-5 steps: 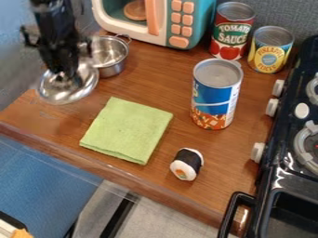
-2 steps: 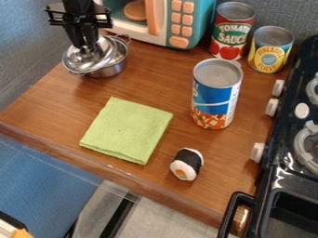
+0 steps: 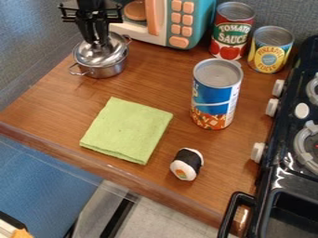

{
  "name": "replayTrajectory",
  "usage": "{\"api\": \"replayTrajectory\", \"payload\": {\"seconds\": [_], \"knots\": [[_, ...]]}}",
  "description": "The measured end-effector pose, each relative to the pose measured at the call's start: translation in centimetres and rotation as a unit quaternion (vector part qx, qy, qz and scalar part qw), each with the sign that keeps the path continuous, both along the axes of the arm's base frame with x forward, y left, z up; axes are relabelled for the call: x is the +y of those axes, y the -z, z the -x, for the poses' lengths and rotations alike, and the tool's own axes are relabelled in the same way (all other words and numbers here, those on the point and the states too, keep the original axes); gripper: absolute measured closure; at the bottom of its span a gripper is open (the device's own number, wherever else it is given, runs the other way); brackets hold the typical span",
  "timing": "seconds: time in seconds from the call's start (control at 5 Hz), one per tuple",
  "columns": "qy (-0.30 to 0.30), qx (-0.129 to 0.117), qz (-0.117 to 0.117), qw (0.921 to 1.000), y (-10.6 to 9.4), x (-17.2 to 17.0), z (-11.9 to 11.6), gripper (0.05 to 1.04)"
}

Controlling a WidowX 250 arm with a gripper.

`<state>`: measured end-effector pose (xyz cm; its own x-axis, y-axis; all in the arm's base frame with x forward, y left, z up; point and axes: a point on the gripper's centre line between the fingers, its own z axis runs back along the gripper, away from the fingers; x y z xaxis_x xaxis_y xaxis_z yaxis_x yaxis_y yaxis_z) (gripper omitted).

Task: Put the lid on the silver pot

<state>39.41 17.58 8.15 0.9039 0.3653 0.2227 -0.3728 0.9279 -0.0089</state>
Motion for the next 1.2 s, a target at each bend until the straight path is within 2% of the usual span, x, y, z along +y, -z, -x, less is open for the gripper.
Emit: {"api": "replayTrajectory", "payload": {"seconds": [0.4,1.2], "knots": [[-0.011,0.003,0.002,0.9999,0.1,-0.2,-2.5,0.804],[-0.012,0.021,0.012,0.9996,0.9,-1.0,-0.8,0.804]]}}
